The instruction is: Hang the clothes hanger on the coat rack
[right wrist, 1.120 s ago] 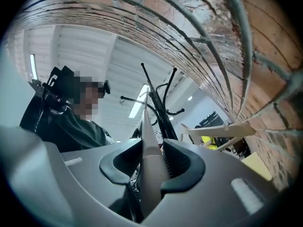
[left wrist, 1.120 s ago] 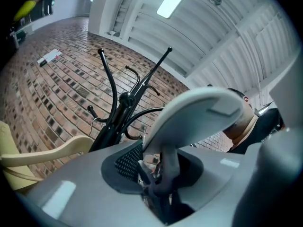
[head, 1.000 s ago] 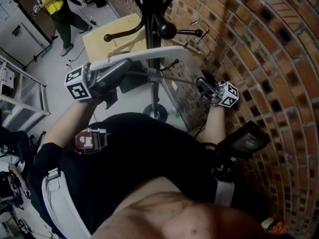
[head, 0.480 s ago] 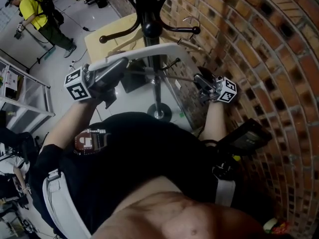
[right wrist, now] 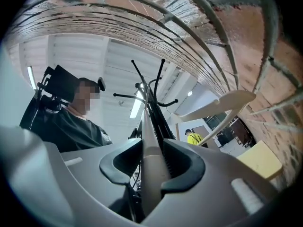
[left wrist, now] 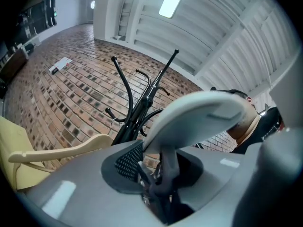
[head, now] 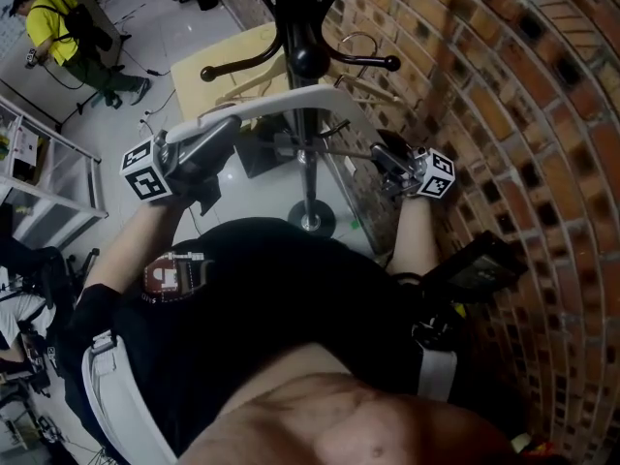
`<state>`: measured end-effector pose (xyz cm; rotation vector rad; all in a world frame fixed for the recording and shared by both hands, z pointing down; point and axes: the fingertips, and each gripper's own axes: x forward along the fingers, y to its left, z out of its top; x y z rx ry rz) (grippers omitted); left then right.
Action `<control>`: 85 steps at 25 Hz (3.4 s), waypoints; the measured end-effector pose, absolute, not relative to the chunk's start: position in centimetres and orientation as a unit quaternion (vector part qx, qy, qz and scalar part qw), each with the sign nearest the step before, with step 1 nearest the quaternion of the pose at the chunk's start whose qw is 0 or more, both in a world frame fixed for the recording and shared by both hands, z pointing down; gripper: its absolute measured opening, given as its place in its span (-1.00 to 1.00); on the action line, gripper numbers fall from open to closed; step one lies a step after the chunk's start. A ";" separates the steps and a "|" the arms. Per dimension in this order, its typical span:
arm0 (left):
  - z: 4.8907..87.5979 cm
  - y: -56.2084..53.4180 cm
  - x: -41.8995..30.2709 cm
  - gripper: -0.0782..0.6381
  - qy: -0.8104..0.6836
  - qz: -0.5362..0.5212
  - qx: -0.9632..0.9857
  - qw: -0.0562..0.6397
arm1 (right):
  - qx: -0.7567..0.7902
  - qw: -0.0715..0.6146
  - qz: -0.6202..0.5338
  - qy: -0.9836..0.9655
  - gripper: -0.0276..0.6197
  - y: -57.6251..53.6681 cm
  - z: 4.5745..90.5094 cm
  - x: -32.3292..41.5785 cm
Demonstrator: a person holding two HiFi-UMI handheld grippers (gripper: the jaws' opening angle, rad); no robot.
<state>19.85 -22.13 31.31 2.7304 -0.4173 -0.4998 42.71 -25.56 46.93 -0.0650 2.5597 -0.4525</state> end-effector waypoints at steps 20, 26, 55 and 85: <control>36.6 -19.9 18.2 -0.51 -0.131 -0.188 0.957 0.179 | -0.046 0.243 -0.185 0.951 -0.28 -26.6 49.7 42.1; 37.7 -19.9 18.7 -0.50 -0.114 -0.164 0.960 0.198 | -0.092 0.264 -0.210 0.937 -0.12 -27.6 50.3 43.0; 44.2 -16.3 14.5 -0.19 0.182 -0.122 0.940 0.263 | -0.298 0.190 -0.233 0.906 -0.13 -22.3 53.6 45.9; 45.2 -26.7 5.0 -0.57 0.367 -0.066 0.898 0.233 | -0.686 0.186 -0.252 0.656 -0.74 -10.0 57.1 22.1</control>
